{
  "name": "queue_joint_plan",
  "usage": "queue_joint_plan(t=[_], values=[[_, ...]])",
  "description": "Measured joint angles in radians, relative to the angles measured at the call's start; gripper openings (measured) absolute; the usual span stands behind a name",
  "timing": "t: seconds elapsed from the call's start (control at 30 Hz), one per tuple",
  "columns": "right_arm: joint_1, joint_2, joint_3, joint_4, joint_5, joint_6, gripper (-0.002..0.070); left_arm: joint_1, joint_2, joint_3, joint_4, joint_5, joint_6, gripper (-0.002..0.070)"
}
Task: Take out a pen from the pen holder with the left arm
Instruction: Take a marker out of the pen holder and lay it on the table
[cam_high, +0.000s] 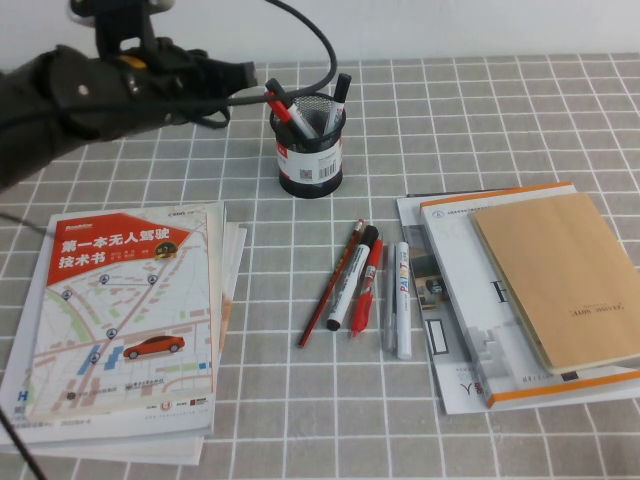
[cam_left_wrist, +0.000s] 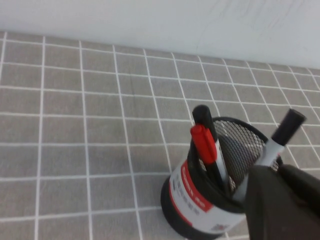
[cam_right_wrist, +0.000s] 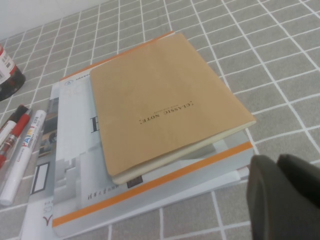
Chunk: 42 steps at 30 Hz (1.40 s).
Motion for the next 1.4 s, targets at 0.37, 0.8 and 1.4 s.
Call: queue_joint_plan(t=[0.37, 0.8, 1.4], values=[[0.0, 0.0, 0.0, 0.0, 0.0, 0.0, -0.0013, -0.006, 0.206, -0.206, -0.051, 0.046, 0.006, 0.0228], [0.0, 0.0, 0.0, 0.0, 0.0, 0.0, -0.0013, -0.022, 0.337, -0.273, -0.149, 0.01, 0.007, 0.0304], [0.0, 0.0, 0.0, 0.0, 0.0, 0.0, -0.0013, -0.028, 0.413, -0.341, -0.201, -0.014, 0.007, 0.0282]])
